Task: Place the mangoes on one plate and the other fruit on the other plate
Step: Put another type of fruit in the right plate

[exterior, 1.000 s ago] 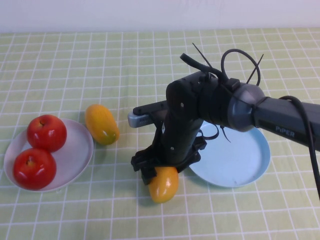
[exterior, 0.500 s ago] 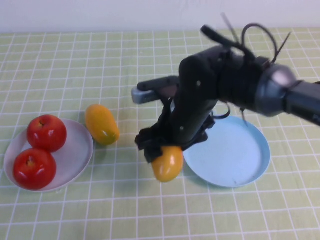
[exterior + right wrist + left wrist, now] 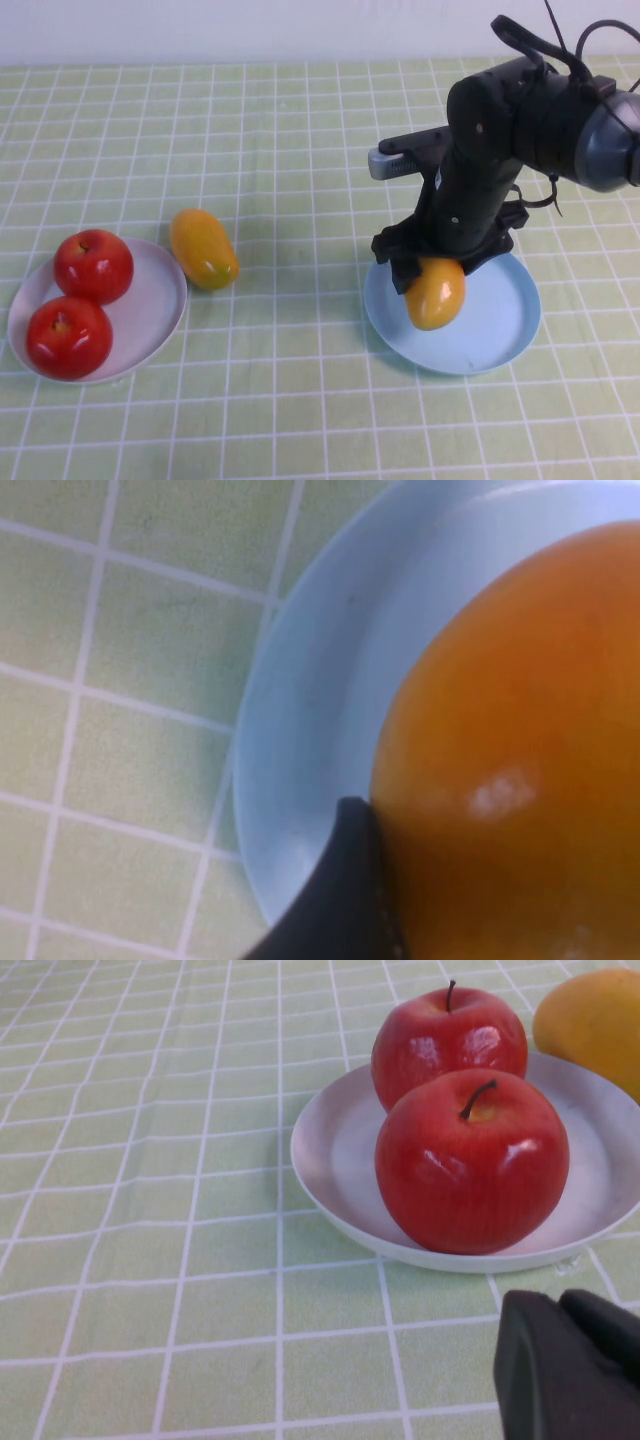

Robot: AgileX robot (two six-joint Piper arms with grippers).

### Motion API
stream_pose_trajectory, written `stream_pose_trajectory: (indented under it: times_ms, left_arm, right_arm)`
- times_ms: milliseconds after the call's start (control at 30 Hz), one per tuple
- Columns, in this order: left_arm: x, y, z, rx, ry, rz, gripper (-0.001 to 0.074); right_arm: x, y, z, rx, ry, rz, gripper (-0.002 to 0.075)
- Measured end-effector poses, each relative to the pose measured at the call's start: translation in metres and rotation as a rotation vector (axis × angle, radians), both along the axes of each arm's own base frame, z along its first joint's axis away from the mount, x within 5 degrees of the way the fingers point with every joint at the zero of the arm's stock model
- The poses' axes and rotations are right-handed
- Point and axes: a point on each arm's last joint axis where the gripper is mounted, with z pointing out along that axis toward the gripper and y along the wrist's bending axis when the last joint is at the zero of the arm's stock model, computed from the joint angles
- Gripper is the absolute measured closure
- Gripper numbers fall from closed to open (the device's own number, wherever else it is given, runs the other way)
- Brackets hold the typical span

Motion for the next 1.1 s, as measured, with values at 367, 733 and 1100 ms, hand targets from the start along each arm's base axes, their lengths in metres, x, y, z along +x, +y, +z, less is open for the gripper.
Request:
stream_pose_trajectory:
  times_ms: [367, 733, 1100]
  left_arm:
    - [0.0, 0.0, 0.0, 0.0, 0.0, 0.0, 0.0734]
    - [0.0, 0.0, 0.0, 0.0, 0.0, 0.0, 0.0734]
    - [0.0, 0.0, 0.0, 0.0, 0.0, 0.0, 0.0734]
  right_arm:
    - [-0.003, -0.005, 0.006, -0.053, 0.055, -0.002, 0.004]
    - [-0.01, 0.036, 0.053, 0.162, -0.174, 0.103, 0.0036]
    - [0.004, 0.129, 0.034, 0.352, -0.355, 0.409, 0.0035]
